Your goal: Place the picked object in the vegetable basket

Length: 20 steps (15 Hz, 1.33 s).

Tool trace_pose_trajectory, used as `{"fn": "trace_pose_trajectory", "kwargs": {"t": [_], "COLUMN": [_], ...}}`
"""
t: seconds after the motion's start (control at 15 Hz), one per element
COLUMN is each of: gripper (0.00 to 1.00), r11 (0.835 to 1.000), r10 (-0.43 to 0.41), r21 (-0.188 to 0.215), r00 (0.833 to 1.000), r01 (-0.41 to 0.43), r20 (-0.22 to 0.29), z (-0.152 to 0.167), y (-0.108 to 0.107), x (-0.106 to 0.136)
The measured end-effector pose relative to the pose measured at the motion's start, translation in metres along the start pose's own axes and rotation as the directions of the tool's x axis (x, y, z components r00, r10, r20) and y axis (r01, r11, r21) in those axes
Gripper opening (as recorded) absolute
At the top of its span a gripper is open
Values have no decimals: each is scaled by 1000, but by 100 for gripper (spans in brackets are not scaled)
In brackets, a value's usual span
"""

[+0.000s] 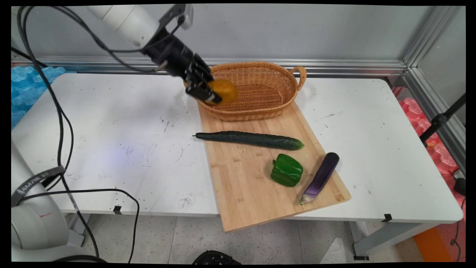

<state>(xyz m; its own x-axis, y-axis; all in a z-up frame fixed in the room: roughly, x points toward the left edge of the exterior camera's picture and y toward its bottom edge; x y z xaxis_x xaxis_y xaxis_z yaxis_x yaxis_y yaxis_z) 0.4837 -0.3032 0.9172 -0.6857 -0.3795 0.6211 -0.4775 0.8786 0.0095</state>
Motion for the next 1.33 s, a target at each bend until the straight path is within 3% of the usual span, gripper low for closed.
{"fn": "trace_pose_trajectory", "kwargs": {"t": [0.13,0.73,1.0,1.33], "gripper": [0,0,0,0], "r11": [996,957,944,943], "r10": [-58,-173,-195,-192], "r21": [63,234,271,283], "r00": [998,985,981,981], "r01": [59,171,188,173], "r20": [-10,-10,2,40], "z": [-4,25,58,106], "y": [-17,-79,-104,-130], "x": [6,29,40,49]}}
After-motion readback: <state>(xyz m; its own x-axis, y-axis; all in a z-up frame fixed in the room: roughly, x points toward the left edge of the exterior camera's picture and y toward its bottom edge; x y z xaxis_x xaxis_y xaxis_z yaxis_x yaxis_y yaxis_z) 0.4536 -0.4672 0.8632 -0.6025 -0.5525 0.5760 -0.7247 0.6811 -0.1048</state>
